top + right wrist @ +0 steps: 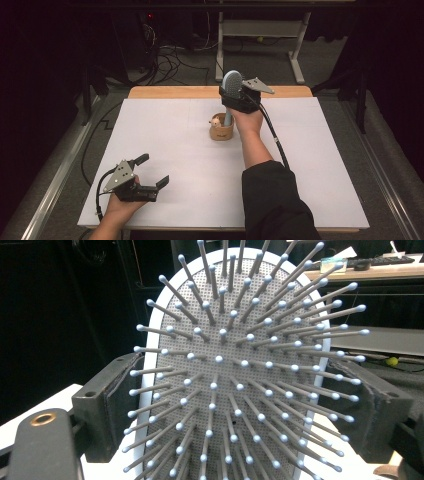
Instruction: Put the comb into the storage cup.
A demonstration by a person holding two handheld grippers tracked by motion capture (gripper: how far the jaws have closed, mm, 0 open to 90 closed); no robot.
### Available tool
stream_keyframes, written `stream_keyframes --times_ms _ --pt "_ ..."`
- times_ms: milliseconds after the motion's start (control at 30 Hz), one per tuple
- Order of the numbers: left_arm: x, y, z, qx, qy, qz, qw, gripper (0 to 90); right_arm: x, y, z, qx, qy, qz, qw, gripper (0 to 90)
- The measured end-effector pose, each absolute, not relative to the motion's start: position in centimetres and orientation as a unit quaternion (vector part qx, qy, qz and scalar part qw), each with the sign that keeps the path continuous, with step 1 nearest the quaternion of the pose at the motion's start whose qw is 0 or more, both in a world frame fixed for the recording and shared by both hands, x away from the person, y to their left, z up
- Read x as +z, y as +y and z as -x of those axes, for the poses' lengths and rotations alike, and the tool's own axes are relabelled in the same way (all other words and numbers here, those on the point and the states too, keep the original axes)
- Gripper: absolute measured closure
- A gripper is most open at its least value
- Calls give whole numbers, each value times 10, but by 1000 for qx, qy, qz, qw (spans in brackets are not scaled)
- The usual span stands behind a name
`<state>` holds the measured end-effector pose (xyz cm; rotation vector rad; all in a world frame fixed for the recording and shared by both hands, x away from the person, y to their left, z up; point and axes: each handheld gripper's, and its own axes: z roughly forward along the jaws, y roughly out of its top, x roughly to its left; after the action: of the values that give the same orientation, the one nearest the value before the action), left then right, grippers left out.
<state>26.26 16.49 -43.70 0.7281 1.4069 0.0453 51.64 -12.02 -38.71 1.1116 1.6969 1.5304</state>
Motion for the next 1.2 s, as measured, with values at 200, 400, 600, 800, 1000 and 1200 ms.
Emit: stream_keyframes --times_ms 200,400,600,800,1000,1200 --pt "-437 165 -263 20 631 -329 702 1 -388 -120 -517 572 640 -418 297 150" --pt "-438 164 -262 17 633 -332 700 1 -390 -120 -517 568 643 -421 295 136" --pt "-438 164 -262 16 634 -331 699 1 -390 -121 -518 566 643 -424 293 116" --pt "-438 164 -262 16 634 -330 699 1 -390 -121 -517 565 644 -424 292 93" --pt "-438 163 -262 16 634 -331 698 1 -390 -122 -518 564 646 -426 289 8" --pt "-440 164 -264 23 632 -336 698 1 -388 -124 -516 558 653 -422 289 4"
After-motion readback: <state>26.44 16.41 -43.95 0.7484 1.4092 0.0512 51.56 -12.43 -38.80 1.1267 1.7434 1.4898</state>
